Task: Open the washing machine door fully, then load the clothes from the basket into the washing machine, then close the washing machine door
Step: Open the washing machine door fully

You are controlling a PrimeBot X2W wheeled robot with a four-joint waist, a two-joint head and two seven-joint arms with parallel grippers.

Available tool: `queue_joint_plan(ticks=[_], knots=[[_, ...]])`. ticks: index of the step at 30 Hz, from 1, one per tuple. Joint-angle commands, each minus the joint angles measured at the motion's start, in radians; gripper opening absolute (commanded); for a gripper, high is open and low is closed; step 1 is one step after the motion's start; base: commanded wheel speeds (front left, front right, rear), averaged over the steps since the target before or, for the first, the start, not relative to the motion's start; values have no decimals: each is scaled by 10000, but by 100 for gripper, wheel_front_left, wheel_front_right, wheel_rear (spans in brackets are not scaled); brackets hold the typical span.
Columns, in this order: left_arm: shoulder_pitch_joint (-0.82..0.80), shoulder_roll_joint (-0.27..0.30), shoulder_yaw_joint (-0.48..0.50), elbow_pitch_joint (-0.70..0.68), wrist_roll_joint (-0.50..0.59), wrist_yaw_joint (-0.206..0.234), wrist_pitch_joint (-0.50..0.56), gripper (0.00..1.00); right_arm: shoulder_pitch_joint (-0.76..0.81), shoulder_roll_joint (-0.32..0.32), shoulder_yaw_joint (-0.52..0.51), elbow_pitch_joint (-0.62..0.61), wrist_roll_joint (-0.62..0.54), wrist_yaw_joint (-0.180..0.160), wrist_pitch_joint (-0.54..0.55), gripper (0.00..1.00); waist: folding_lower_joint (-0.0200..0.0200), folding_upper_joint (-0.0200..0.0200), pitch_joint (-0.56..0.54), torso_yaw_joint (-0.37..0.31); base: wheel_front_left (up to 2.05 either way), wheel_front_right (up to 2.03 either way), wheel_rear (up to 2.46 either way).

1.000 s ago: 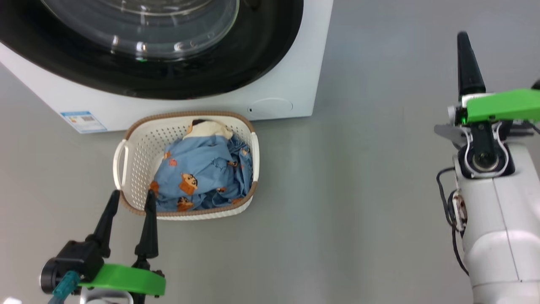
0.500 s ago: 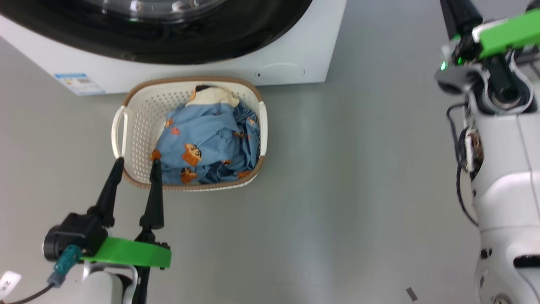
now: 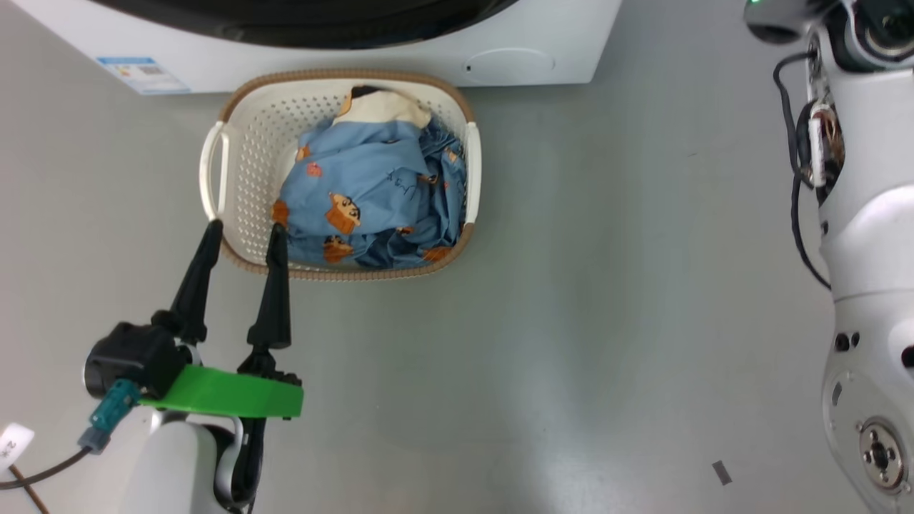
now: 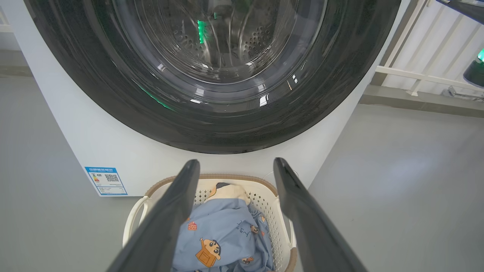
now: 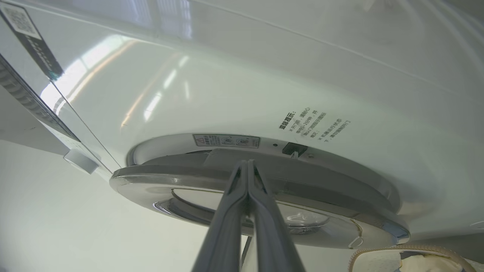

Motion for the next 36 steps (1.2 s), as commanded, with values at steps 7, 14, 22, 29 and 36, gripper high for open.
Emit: queue_joint_plan(ticks=[7,14,22,29,36], knots=[[-449,194,95,-381,-245,-31,-80,100,-1318,266,187,407,-676,-11,-27,0,-1,-1,530,368,0,0,0],[-486,193,-166,-445,-500,-31,-80,100,-2072,235,86,937,-1091,-11,-88,0,-1,-1,773,601,0,0,0],[-468,193,-315,-605,-805,-24,-80,100,-2860,120,-71,1531,-1589,-11,-255,0,-1,-1,1015,928,0,0,0],[-413,193,-368,-666,-933,-12,-80,100,-3222,184,-29,1885,-1901,-11,-68,0,-1,-1,1168,1067,0,0,0],[-527,193,-426,-676,-1036,19,-80,100,-3056,262,-11,2017,-1968,-11,286,0,-1,-1,1138,1118,0,0,0]])
